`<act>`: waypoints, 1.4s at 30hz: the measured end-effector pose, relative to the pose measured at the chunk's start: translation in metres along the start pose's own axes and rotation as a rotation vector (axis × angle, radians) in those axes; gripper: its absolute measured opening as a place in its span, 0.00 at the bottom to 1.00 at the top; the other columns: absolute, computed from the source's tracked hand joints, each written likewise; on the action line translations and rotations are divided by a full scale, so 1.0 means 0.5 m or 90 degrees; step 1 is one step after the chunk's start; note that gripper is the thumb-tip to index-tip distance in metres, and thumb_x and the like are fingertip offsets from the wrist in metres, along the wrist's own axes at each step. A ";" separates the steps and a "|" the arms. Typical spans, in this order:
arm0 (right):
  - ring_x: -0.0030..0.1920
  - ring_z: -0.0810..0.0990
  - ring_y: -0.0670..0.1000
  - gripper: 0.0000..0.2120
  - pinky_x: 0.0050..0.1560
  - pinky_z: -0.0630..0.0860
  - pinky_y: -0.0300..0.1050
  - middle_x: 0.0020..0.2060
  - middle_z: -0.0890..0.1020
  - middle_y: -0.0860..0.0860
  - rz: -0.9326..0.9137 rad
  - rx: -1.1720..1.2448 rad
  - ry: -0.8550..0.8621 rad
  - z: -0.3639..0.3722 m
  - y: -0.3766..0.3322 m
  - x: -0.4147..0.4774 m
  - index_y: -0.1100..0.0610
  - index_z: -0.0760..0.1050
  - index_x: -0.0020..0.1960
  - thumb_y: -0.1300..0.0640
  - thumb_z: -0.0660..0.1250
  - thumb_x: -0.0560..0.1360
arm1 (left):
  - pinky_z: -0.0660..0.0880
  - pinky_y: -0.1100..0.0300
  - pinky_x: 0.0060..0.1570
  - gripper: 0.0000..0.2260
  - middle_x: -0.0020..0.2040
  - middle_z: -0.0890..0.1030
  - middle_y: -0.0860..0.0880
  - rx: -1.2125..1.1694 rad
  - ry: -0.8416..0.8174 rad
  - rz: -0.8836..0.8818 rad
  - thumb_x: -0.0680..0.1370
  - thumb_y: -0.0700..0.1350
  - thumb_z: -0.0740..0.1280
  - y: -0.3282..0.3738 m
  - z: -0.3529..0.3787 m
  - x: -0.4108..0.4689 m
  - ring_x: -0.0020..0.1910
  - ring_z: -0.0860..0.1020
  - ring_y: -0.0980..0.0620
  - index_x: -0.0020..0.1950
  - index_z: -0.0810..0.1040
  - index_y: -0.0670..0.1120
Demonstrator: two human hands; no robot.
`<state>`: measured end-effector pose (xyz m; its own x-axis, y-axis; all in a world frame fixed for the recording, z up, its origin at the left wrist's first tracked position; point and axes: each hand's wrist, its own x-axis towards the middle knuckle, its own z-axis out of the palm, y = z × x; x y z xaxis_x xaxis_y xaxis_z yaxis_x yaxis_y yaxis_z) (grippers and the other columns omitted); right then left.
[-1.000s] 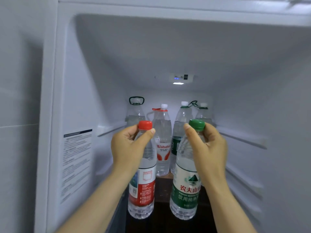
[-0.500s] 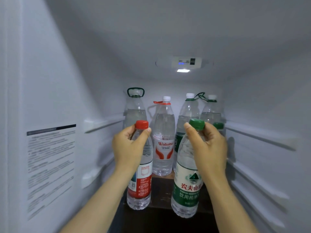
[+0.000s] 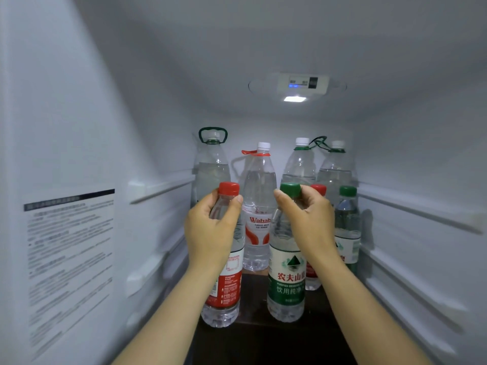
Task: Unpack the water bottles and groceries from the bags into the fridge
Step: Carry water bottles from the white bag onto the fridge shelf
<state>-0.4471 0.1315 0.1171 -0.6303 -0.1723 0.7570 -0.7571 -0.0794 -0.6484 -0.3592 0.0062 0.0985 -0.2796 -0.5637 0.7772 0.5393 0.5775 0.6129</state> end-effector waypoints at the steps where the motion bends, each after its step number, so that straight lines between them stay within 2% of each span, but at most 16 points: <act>1: 0.34 0.77 0.37 0.07 0.35 0.71 0.28 0.35 0.81 0.45 -0.001 -0.016 -0.016 0.002 0.001 0.007 0.54 0.79 0.46 0.51 0.70 0.74 | 0.71 0.78 0.38 0.06 0.38 0.81 0.70 0.002 0.001 -0.003 0.74 0.49 0.70 -0.002 0.001 0.001 0.42 0.79 0.69 0.43 0.78 0.61; 4: 0.36 0.79 0.38 0.10 0.36 0.72 0.29 0.37 0.81 0.44 -0.010 -0.081 -0.063 0.002 0.006 0.030 0.53 0.80 0.49 0.48 0.71 0.73 | 0.72 0.75 0.39 0.06 0.38 0.81 0.70 0.009 0.005 -0.011 0.74 0.50 0.70 -0.011 0.005 0.006 0.43 0.79 0.69 0.42 0.78 0.62; 7: 0.39 0.80 0.43 0.14 0.39 0.75 0.36 0.37 0.81 0.45 -0.027 -0.171 -0.136 -0.002 0.007 0.053 0.55 0.80 0.48 0.45 0.72 0.71 | 0.74 0.69 0.42 0.06 0.39 0.81 0.69 0.016 0.011 -0.016 0.74 0.51 0.70 -0.018 0.008 0.009 0.44 0.79 0.68 0.42 0.78 0.63; 12: 0.31 0.73 0.44 0.18 0.33 0.68 0.38 0.31 0.76 0.46 -0.048 -0.331 -0.219 -0.010 -0.008 0.087 0.53 0.76 0.38 0.39 0.72 0.68 | 0.70 0.77 0.40 0.06 0.39 0.80 0.71 0.014 0.013 -0.017 0.74 0.51 0.70 -0.017 0.007 0.005 0.46 0.78 0.71 0.43 0.77 0.64; 15: 0.33 0.73 0.45 0.18 0.34 0.65 0.36 0.33 0.75 0.47 -0.080 -0.439 -0.259 -0.014 -0.017 0.102 0.53 0.72 0.38 0.39 0.70 0.70 | 0.71 0.71 0.42 0.04 0.41 0.82 0.66 0.006 0.016 -0.022 0.74 0.51 0.70 -0.020 0.006 0.002 0.46 0.78 0.68 0.45 0.78 0.62; 17: 0.39 0.75 0.48 0.20 0.40 0.70 0.40 0.36 0.77 0.48 -0.100 -0.483 -0.262 -0.014 -0.011 0.114 0.55 0.74 0.41 0.37 0.69 0.69 | 0.72 0.69 0.43 0.04 0.42 0.82 0.64 0.008 0.020 -0.019 0.74 0.52 0.69 -0.019 0.007 0.000 0.46 0.79 0.68 0.45 0.78 0.62; 19: 0.46 0.76 0.50 0.22 0.56 0.73 0.48 0.38 0.79 0.49 -0.115 -0.505 -0.246 -0.014 0.000 0.124 0.55 0.76 0.44 0.35 0.68 0.69 | 0.72 0.71 0.42 0.04 0.41 0.82 0.66 0.013 0.024 -0.018 0.74 0.52 0.69 -0.017 0.007 0.000 0.46 0.78 0.69 0.44 0.78 0.63; 21: 0.48 0.76 0.49 0.23 0.71 0.59 0.53 0.41 0.80 0.48 -0.131 -0.531 -0.233 -0.015 0.013 0.131 0.56 0.76 0.46 0.35 0.66 0.70 | 0.70 0.75 0.41 0.05 0.40 0.80 0.70 0.017 0.024 -0.017 0.74 0.52 0.69 -0.015 0.007 -0.001 0.46 0.77 0.71 0.43 0.77 0.64; 23: 0.46 0.78 0.47 0.22 0.75 0.50 0.54 0.41 0.80 0.46 -0.139 -0.552 -0.215 -0.019 0.026 0.138 0.55 0.76 0.46 0.35 0.65 0.71 | 0.70 0.73 0.42 0.05 0.40 0.80 0.71 0.017 0.027 -0.021 0.74 0.52 0.69 -0.015 0.008 -0.001 0.47 0.77 0.72 0.44 0.77 0.64; 24: 0.45 0.78 0.47 0.22 0.75 0.50 0.54 0.40 0.80 0.46 -0.132 -0.552 -0.206 -0.022 0.033 0.143 0.54 0.76 0.45 0.35 0.64 0.71 | 0.71 0.71 0.43 0.05 0.40 0.80 0.71 0.015 0.027 -0.023 0.74 0.52 0.69 -0.016 0.008 -0.001 0.47 0.77 0.72 0.44 0.77 0.64; 26: 0.43 0.78 0.47 0.21 0.73 0.56 0.56 0.38 0.80 0.47 -0.108 -0.545 -0.193 -0.031 0.051 0.152 0.54 0.76 0.43 0.35 0.65 0.71 | 0.71 0.70 0.44 0.05 0.40 0.80 0.70 0.013 0.026 -0.021 0.74 0.52 0.69 -0.018 0.010 -0.001 0.47 0.77 0.71 0.44 0.77 0.64; 29: 0.41 0.78 0.48 0.21 0.64 0.70 0.57 0.35 0.79 0.47 -0.092 -0.521 -0.179 -0.040 0.073 0.161 0.54 0.76 0.42 0.35 0.66 0.70 | 0.72 0.70 0.44 0.05 0.42 0.81 0.67 0.008 0.027 -0.016 0.74 0.52 0.69 -0.022 0.013 0.000 0.48 0.78 0.69 0.46 0.78 0.63; 31: 0.43 0.78 0.49 0.21 0.60 0.73 0.56 0.36 0.79 0.47 -0.097 -0.506 -0.163 -0.040 0.082 0.161 0.55 0.77 0.42 0.36 0.66 0.70 | 0.72 0.71 0.44 0.05 0.44 0.82 0.66 0.004 0.026 -0.015 0.74 0.52 0.69 -0.025 0.016 0.001 0.48 0.78 0.68 0.47 0.78 0.63; 37: 0.52 0.74 0.49 0.21 0.61 0.65 0.52 0.43 0.80 0.46 -0.135 -0.533 -0.096 -0.015 0.101 0.154 0.51 0.78 0.46 0.34 0.63 0.72 | 0.72 0.70 0.45 0.05 0.43 0.81 0.65 0.007 0.036 -0.014 0.75 0.51 0.69 -0.040 0.037 0.005 0.48 0.78 0.69 0.46 0.78 0.63; 42: 0.54 0.74 0.50 0.22 0.61 0.65 0.51 0.44 0.81 0.46 -0.129 -0.556 -0.061 -0.004 0.111 0.153 0.50 0.78 0.47 0.32 0.62 0.71 | 0.74 0.64 0.46 0.03 0.41 0.82 0.61 0.013 0.021 -0.013 0.75 0.52 0.68 -0.058 0.074 0.010 0.45 0.79 0.67 0.43 0.78 0.61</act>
<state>-0.5381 0.1160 0.1392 -0.4828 -0.3202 0.8151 -0.7374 0.6507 -0.1812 -0.4053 0.0086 0.0897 -0.2640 -0.5943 0.7597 0.5178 0.5772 0.6314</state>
